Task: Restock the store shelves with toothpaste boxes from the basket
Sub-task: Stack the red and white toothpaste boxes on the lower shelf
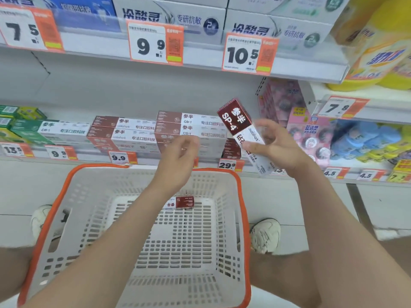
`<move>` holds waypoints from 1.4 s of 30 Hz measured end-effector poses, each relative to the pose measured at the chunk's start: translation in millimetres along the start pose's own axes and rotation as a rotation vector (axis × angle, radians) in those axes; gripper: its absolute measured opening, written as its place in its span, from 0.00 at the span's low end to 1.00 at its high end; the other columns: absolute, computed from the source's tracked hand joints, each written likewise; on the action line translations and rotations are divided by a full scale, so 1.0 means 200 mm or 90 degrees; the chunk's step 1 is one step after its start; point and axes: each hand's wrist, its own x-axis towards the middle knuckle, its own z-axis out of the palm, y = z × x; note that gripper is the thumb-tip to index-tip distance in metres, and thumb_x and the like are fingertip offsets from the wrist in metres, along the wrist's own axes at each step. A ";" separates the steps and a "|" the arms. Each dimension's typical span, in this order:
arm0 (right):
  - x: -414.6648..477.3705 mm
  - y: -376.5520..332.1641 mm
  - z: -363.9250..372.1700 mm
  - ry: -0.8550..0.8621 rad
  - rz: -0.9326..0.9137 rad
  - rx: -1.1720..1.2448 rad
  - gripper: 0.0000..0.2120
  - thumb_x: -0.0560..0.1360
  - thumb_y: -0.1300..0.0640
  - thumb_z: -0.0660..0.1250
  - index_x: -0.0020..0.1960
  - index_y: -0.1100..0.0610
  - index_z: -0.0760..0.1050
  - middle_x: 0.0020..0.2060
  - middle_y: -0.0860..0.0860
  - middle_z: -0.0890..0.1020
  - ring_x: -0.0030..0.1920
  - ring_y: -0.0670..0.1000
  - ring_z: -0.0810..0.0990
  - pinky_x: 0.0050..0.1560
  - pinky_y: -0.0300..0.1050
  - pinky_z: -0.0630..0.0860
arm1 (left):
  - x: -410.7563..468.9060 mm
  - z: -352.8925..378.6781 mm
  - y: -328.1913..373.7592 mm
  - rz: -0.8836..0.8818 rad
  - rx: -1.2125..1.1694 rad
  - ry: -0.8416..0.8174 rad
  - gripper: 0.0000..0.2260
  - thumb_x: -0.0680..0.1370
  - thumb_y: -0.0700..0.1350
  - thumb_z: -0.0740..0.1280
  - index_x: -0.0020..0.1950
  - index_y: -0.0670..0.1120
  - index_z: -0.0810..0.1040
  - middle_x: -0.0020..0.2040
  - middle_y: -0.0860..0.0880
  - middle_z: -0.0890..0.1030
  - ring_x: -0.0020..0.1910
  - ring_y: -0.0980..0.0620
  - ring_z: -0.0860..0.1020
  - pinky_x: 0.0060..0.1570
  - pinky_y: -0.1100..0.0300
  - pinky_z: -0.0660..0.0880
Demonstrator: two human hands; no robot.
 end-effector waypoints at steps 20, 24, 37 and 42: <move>0.76 0.36 -0.04 -0.021 -0.016 -0.715 0.42 0.70 0.47 0.79 0.75 0.44 0.58 0.69 0.57 0.70 0.70 0.65 0.67 0.72 0.71 0.57 | 0.45 0.39 -0.25 0.238 0.721 0.057 0.23 0.69 0.44 0.67 0.63 0.47 0.72 0.64 0.44 0.70 0.58 0.40 0.68 0.52 0.43 0.71; 0.86 0.40 -0.05 -0.135 0.044 -0.680 0.42 0.71 0.55 0.78 0.76 0.40 0.57 0.70 0.57 0.68 0.69 0.64 0.70 0.72 0.69 0.65 | 0.45 0.39 -0.29 0.239 0.790 0.078 0.21 0.67 0.44 0.66 0.59 0.47 0.71 0.67 0.45 0.70 0.58 0.39 0.68 0.52 0.44 0.67; 0.68 0.48 0.13 0.072 0.005 -0.660 0.41 0.64 0.54 0.74 0.75 0.46 0.64 0.72 0.59 0.65 0.75 0.62 0.61 0.75 0.66 0.53 | 0.40 0.37 -0.29 0.258 0.680 0.077 0.17 0.69 0.41 0.65 0.58 0.47 0.72 0.67 0.46 0.71 0.62 0.41 0.68 0.57 0.44 0.67; 0.47 0.38 0.30 0.398 -0.083 -0.134 0.16 0.68 0.61 0.59 0.50 0.52 0.81 0.48 0.52 0.83 0.49 0.55 0.81 0.54 0.53 0.77 | 0.17 0.23 -0.48 0.352 0.583 0.208 0.10 0.73 0.39 0.62 0.54 0.43 0.75 0.54 0.44 0.74 0.51 0.41 0.69 0.50 0.49 0.63</move>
